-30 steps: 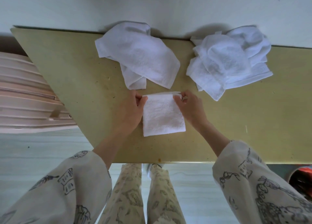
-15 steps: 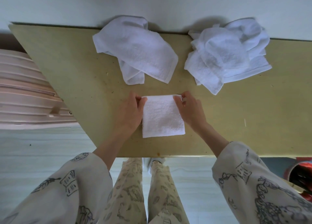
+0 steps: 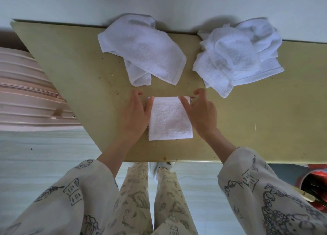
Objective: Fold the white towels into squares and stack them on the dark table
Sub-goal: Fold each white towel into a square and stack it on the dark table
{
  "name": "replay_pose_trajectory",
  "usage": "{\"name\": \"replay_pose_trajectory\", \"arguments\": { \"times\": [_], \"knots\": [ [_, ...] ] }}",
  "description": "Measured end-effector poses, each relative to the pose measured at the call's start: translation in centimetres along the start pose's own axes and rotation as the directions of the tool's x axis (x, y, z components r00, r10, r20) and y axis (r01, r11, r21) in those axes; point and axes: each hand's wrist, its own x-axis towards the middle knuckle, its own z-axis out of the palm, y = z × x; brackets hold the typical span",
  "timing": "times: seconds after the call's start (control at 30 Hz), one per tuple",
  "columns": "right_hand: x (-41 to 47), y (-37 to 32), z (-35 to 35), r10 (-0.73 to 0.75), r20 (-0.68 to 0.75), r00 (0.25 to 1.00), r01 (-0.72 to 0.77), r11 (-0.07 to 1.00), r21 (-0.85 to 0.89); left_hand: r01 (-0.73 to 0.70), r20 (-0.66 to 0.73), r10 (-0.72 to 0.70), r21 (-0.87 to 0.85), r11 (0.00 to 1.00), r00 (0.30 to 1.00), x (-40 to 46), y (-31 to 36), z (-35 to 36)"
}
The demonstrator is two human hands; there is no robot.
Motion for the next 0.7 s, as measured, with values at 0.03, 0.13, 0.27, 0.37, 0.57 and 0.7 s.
{"name": "replay_pose_trajectory", "arguments": {
  "times": [0.03,0.13,0.27,0.37,0.57,0.7],
  "knots": [
    [-0.4,0.0,-0.1,-0.043,-0.073,0.996,0.044,0.999,0.002,-0.091,-0.079,0.096,0.068,0.994,0.992,-0.7,0.0,-0.1],
    [-2.5,0.5,0.5,-0.378,-0.228,0.897,0.347,0.924,-0.162,-0.406,-0.157,0.469,0.314,0.858,0.869,-3.3,-0.5,1.0],
    [-4.3,2.0,3.7,-0.607,-0.026,0.794,0.577,0.767,-0.280,-0.570,0.068,0.607,0.440,0.694,0.792,-4.4,-1.5,4.0],
    [-3.8,3.5,4.7,-0.520,0.047,0.853,0.503,0.793,-0.345,-0.532,0.182,0.511,0.459,0.712,0.840,-3.5,-2.1,4.4],
    [-3.4,4.5,4.6,-0.499,0.112,0.860,0.497,0.765,-0.409,-0.516,0.254,0.452,0.509,0.689,0.855,-2.4,-3.7,3.9],
    [-3.3,4.1,4.5,-0.458,0.161,0.874,0.480,0.768,-0.423,-0.502,0.267,0.426,0.509,0.699,0.864,-2.4,-3.3,3.9]
  ]
}}
